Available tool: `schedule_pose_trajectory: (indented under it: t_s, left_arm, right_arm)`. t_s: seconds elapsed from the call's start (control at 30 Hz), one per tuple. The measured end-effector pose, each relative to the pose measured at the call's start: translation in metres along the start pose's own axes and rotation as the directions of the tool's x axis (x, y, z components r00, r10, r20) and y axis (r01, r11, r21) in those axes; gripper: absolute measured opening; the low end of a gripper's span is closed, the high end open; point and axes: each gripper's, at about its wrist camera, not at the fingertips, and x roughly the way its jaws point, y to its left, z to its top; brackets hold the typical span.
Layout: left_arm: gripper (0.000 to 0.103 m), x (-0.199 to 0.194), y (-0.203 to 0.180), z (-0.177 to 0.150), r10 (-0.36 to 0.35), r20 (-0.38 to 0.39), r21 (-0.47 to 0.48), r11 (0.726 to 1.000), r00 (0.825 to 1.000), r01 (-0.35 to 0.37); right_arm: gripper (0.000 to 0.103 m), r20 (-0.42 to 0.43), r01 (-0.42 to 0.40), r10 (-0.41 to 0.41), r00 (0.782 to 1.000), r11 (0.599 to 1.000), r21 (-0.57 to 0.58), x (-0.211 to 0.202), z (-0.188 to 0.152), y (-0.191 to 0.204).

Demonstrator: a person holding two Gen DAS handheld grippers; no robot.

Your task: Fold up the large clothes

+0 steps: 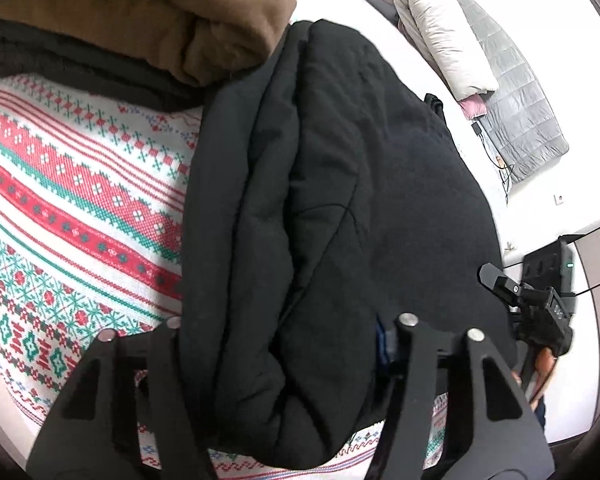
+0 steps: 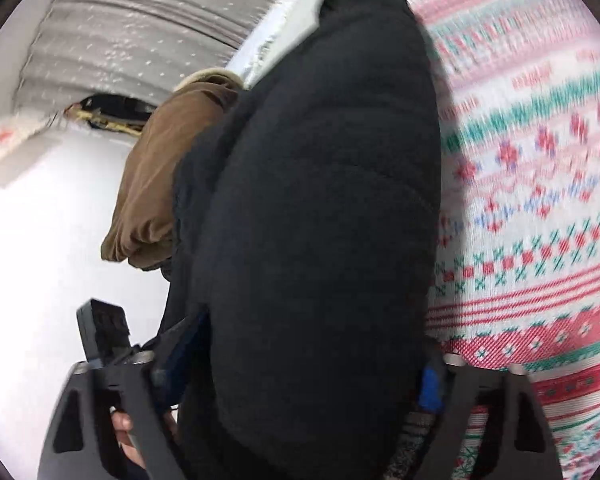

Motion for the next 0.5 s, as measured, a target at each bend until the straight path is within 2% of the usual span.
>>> schedule_pose_trajectory:
  t_s: [0.1,0.3,0.4,0.5]
  left_arm:
    - [0.051,-0.01,-0.008,-0.004,0.01,0.035,0.019,1.0,0.999,-0.011]
    - [0.049,-0.03,-0.039,-0.017,-0.061,0.121,0.061,0.997,0.991,0.054]
    - [0.048,-0.034,-0.062,-0.017,-0.119,0.168,0.08,0.991,0.979,0.107]
    - [0.048,-0.039,-0.093,-0.014,-0.189,0.232,0.139,0.977,0.954,0.16]
  right_arm:
    - [0.062,0.025,-0.003,0.005,1.0,0.998,-0.068,-0.012,0.002,0.011]
    - [0.056,0.134,-0.007,0.029,0.991,0.987,-0.16,-0.052,0.012,0.027]
    - [0.056,0.198,0.007,0.037,0.98,0.976,-0.218,-0.081,0.017,0.033]
    - [0.056,0.268,0.024,0.047,0.962,0.967,-0.254,-0.114,0.024,0.033]
